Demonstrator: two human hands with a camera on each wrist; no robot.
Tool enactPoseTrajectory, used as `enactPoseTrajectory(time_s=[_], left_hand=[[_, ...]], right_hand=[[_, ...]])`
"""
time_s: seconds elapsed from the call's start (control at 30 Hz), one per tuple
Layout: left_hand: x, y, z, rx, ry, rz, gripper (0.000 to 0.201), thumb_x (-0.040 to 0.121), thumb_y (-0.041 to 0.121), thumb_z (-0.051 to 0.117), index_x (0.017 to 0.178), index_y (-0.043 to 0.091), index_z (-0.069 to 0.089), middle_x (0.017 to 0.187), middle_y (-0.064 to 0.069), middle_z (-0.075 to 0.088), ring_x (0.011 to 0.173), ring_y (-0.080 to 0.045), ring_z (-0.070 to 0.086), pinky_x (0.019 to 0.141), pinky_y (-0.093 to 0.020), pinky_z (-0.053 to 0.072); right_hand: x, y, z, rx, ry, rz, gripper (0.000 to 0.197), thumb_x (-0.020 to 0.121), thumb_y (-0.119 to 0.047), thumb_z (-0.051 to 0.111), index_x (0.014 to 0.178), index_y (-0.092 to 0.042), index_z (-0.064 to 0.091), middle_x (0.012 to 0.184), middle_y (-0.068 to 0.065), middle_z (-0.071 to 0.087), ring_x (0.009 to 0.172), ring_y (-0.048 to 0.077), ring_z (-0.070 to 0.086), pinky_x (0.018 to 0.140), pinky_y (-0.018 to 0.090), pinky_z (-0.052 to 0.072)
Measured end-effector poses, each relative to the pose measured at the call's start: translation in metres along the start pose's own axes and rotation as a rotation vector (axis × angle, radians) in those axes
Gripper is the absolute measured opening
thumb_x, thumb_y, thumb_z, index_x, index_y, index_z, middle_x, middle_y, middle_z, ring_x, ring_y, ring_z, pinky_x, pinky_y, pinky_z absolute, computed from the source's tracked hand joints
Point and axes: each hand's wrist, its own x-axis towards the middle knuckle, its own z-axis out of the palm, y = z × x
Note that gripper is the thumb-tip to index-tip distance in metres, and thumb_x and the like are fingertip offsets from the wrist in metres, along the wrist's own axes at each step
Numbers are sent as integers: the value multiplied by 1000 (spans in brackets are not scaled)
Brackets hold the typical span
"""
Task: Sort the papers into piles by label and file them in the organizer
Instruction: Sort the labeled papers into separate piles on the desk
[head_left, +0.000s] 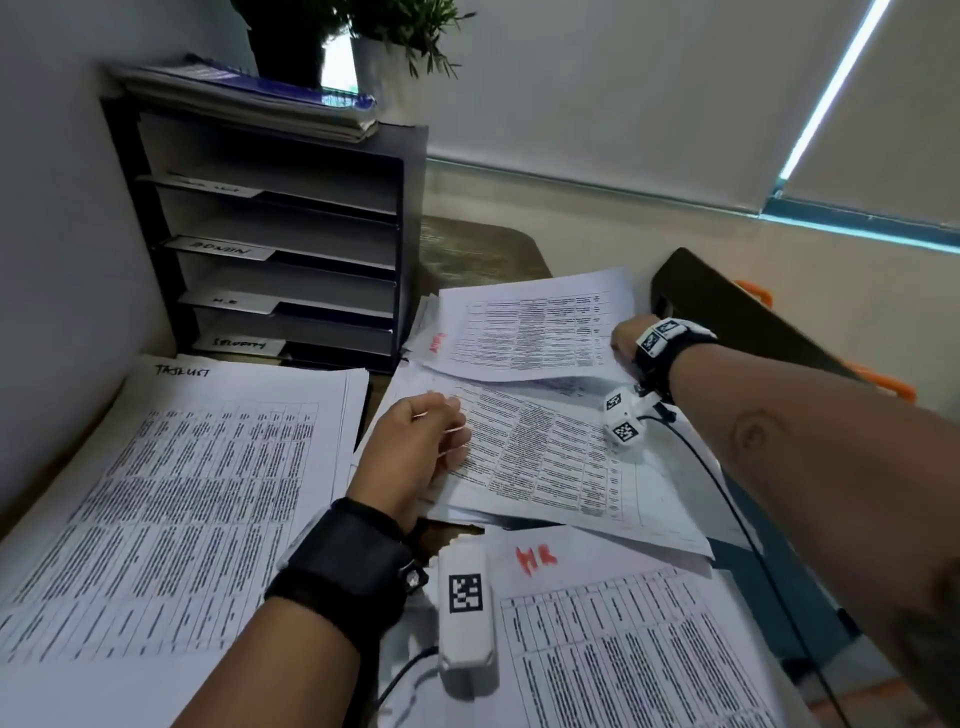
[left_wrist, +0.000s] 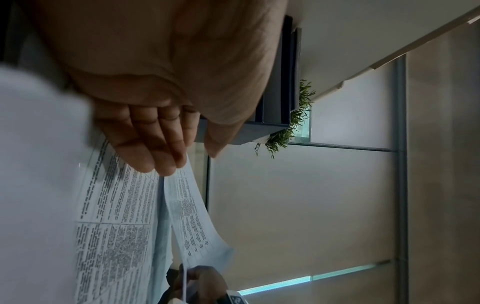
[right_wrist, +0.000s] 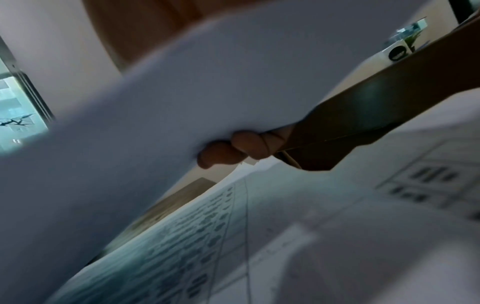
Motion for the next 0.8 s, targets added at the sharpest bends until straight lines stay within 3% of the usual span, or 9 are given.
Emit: enactPoseTrajectory(time_s=[0.13,0.23,0.33,0.37,0.43,0.53,0.63,0.73,0.8], left_hand=[[5,-5,-4,-15,-3,3,28,96,21,66,121,11,61,97,-10,68,80,-16,65,61,-22,57],[6,-6,-3,10,-3,9,26,96,24,66,119,11,62,96,-8,69,79,-14,66,63,-22,57],[3,-5,-1,56,2,-1,24,95,22,67,117,12,63,88,-5,71,81,-17,66,77,-31,54],[1,-3,1,77,-1,-3,22,95,20,66,115,11,64,88,-5,70,81,-18,66,78,-33,53],[-4,4,5,128,-24,-1,11,96,15,65,106,10,64,93,-9,68,79,-19,65,73,-32,53],[-16,20,10,253,-83,66,7,97,18,63,100,12,65,99,-8,69,82,-17,66,70,-27,55],[-33,32,11,450,-137,169,14,97,26,64,103,15,68,100,-4,72,85,-14,69,77,-29,54],[-57,38,9,644,-196,189,13,95,28,66,100,17,70,96,-1,75,84,-14,69,75,-29,54],[-72,43,8,796,-228,181,14,92,31,69,95,18,72,94,-2,75,84,-17,70,77,-35,55]], right_hand=[[-12,-24,-8,-176,-57,-66,17,83,-15,66,100,-15,65,103,9,63,93,30,63,80,29,54],[-23,-20,-7,-215,3,-35,51,87,-26,71,133,-15,55,135,17,55,122,33,58,90,36,48],[-15,-10,-3,17,183,9,42,85,-35,64,115,-6,61,113,14,67,94,31,65,78,33,50],[-13,-7,-1,71,211,-2,42,84,-36,64,114,-6,61,114,15,67,94,32,64,80,35,51],[-36,-11,-2,201,229,-97,47,90,-32,64,128,-5,56,129,16,61,114,35,59,96,40,49],[-100,-21,-10,517,127,-280,31,95,-19,63,122,-5,61,118,13,68,107,29,67,91,39,55],[-170,-23,-11,773,-118,-422,19,95,-7,62,112,-2,66,104,15,74,94,24,73,76,25,58],[-236,-31,-2,610,-329,-617,22,93,-10,65,114,-10,70,103,6,74,87,9,69,82,24,56],[-263,-35,12,347,-286,-714,30,93,-23,65,122,-24,67,111,-8,71,97,6,64,90,26,52]])
